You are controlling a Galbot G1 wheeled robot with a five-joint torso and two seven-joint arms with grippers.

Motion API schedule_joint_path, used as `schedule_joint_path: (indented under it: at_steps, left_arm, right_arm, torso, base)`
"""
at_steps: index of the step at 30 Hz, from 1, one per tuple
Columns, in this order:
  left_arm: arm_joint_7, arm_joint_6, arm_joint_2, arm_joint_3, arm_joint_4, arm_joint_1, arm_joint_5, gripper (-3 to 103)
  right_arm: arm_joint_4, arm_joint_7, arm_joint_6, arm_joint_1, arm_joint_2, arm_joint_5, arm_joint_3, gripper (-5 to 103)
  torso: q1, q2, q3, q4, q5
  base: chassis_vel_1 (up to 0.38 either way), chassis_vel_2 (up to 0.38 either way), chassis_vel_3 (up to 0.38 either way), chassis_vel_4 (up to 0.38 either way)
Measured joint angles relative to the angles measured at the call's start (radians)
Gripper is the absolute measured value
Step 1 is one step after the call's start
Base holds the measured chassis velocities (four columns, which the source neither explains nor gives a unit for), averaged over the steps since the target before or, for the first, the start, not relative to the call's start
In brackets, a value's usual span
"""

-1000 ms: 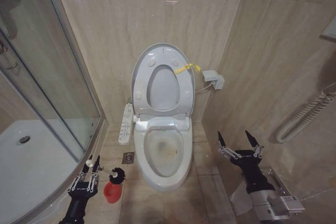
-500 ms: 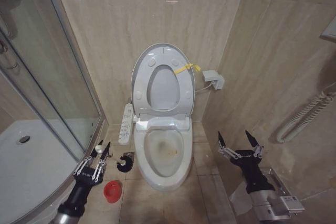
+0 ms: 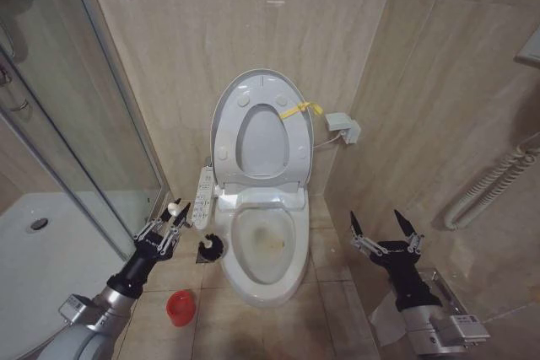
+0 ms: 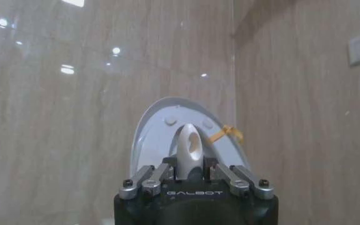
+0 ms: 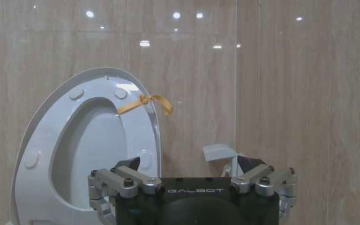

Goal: Open the toilet lid, clean the toilet bowl with a toilet brush, close the toilet lid, and flush.

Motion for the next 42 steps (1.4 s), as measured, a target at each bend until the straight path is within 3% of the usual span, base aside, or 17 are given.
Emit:
schedule_joint_path:
  at_steps: [9,16,19,30,42]
  left_arm:
    - [0.057,0.004,0.086,0.043,0.073,-0.121,-0.168,26]
    - [0.077,-0.005,0.132,0.115,0.173,-0.222,-0.212,26]
    - [0.089,-0.023,0.144,0.185,0.272,-0.313,-0.223,26]
    - [0.120,-0.046,0.121,0.305,0.483,-0.520,-0.248,26]
    - [0.159,-0.089,0.020,0.493,0.701,-0.678,-0.239,26]
  right_arm:
    - [0.000,0.000,0.000,0.000,0.000,0.000,0.000,100]
    - [0.000,0.000,0.000,0.000,0.000,0.000,0.000,100]
    - [0.000,0.000,0.000,0.000,0.000,0.000,0.000,100]
    - [0.000,0.000,0.000,0.000,0.000,0.000,0.000,100]
    - [0.000,0.000,0.000,0.000,0.000,0.000,0.000,100]
  torso:
    - [0.000,0.000,0.000,-0.0002,0.0000]
    - [0.000,0.000,0.000,-0.0001,0.0001]
    - [0.000,0.000,0.000,0.0000,0.0001]
    - [0.000,0.000,0.000,0.0001,0.0003]
    - [0.000,0.000,0.000,-0.0001,0.0003]
  base:
    - [0.000,0.000,0.000,0.000]
    - [0.000,0.000,0.000,0.000]
    - [0.000,0.000,0.000,0.000]
    - [0.000,0.000,0.000,0.000]
    - [0.000,0.000,0.000,0.000]
